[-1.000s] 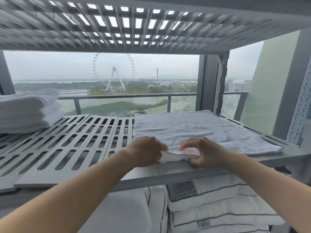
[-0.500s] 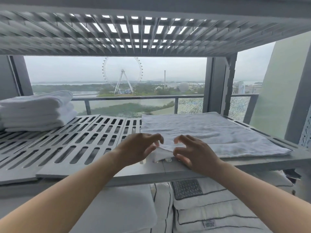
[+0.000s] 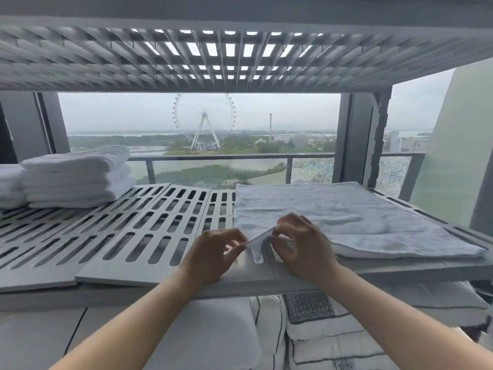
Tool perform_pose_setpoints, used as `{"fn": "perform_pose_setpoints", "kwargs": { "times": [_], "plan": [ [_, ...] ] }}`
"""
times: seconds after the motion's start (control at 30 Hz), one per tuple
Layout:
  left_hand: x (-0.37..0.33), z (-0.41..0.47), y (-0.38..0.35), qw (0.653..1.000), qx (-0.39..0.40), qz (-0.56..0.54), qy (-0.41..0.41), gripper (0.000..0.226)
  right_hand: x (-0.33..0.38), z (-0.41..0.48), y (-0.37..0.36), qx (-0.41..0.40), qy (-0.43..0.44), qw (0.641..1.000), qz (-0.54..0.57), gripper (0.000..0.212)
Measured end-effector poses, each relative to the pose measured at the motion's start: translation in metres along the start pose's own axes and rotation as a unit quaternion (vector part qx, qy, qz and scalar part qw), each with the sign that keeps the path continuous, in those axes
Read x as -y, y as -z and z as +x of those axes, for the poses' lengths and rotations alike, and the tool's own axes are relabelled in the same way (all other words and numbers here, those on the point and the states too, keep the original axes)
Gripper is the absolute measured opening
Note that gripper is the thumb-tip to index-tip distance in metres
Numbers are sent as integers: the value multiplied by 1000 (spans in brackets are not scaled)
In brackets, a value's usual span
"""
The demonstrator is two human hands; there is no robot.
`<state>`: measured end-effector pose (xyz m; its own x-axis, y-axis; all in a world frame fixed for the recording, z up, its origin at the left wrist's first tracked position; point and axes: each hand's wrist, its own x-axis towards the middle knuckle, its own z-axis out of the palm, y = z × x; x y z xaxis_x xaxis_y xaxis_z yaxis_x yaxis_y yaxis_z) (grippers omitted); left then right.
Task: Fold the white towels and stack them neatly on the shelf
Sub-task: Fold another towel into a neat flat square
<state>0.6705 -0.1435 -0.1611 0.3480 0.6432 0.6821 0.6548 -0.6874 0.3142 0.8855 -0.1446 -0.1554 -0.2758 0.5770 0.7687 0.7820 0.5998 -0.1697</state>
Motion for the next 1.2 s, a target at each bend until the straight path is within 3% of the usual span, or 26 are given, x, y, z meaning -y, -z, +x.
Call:
{"fn": "perform_pose_setpoints", "kwargs": {
  "times": [0.23, 0.33, 0.43, 0.63, 0.8, 0.93, 1.07, 1.2],
  "plan": [
    [-3, -4, 1, 998, 2, 41, -36, 6, -4, -5, -3, -42, -94, 992, 72, 20],
    [-7, -6, 2, 997, -8, 60, -53, 27, -5, -8, -6, 7, -61, 996, 63, 23],
    [-10, -5, 3, 988, -50, 116, -83, 48, -5, -9, -7, 1, -45, 997, 58, 22],
    [-13, -2, 0, 969, -47, 203, -133, 42, -4, -8, -9, 24, 9, 998, 55, 19],
    [-16, -3, -2, 961, -37, 228, -149, 39, -2, -9, -8, 29, 30, 997, 65, 31],
    [-22, 1, -5, 960, -6, 238, -151, 40, -1, -7, -9, 59, 56, 996, 47, 26],
    [-32, 11, -11, 936, 101, 321, -102, 30, 1, -5, -10, 106, 53, 992, 42, 19],
    [-27, 10, -10, 924, 145, 348, -70, 22, -4, -7, 1, 104, 46, 993, -8, 16]
  ]
}}
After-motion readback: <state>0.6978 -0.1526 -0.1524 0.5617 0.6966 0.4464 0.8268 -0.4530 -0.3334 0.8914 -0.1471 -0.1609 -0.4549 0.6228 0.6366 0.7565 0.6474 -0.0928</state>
